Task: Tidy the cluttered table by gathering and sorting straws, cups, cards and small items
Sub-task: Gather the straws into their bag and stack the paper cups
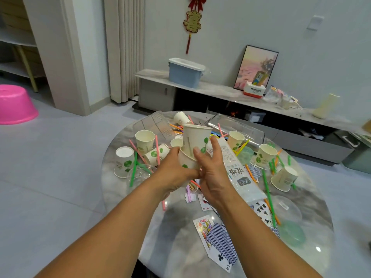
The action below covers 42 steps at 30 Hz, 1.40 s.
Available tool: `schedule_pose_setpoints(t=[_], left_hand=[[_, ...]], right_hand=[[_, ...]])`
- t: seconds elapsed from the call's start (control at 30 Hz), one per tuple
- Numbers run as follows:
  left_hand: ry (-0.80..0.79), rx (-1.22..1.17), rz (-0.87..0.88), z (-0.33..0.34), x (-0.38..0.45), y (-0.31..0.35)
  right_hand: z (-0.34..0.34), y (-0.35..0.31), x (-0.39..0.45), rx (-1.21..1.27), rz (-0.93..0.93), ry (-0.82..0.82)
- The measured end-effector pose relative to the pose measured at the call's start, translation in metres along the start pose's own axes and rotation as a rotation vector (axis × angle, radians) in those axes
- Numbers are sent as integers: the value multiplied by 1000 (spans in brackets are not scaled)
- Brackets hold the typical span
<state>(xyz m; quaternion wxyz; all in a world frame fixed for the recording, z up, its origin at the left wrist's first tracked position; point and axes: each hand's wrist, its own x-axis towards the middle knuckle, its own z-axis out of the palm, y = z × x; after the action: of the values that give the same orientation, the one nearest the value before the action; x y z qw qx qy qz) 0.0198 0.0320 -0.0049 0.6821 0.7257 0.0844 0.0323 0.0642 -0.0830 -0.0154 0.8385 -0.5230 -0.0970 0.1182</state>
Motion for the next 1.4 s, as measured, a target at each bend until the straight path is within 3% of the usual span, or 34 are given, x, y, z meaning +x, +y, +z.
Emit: schedule_pose_setpoints(t=[0.17,0.27,0.33,0.43,0.5,0.57,0.67,0.73,0.8,0.87,0.93,1.0,1.17,1.23,1.3,1.4], left_hand=[[0,-71,60,-1,1,0],[-18,-46,54,-1,2,-3],[4,-63,44,-1,4,-6],[87,-162,10,0,8,-8],[153,-211,-27,4,10,-13],[199,-284,-93,13,11,-19],[219,-473,-187,24,14,-24],[255,-472,-167,25,19,-25],[291,-353,-141,23,21,-25],[311,-259,-129,21,24,-26],[334,-210,-85,19,26,-27],[353,-167,-47,20,26,-31],[385,-110,-75,32,27,-44],[387,-114,-95,33,32,-45],[380,-106,-112,31,35,-46],[346,-103,-151,27,38,-48]], right_hand=[[2,-10,-3,-147,-93,-55],[4,-27,2,-390,-276,-45],[9,-37,4,-571,-299,-114],[9,-33,8,-676,-224,-179],[9,-27,17,-583,-187,-66],[2,-24,25,-462,-37,24],[-17,-24,21,-428,247,-88],[-32,-21,15,-442,335,-168],[-42,-18,16,-476,311,-87],[-48,-18,30,-618,179,120],[-49,-18,49,-815,49,214],[-47,-15,73,-1006,11,132],[-29,-2,126,-1583,-125,-315],[-26,8,140,-1731,-116,-418],[-24,12,145,-1746,-166,-418],[-18,-7,148,-1468,-222,-292]])
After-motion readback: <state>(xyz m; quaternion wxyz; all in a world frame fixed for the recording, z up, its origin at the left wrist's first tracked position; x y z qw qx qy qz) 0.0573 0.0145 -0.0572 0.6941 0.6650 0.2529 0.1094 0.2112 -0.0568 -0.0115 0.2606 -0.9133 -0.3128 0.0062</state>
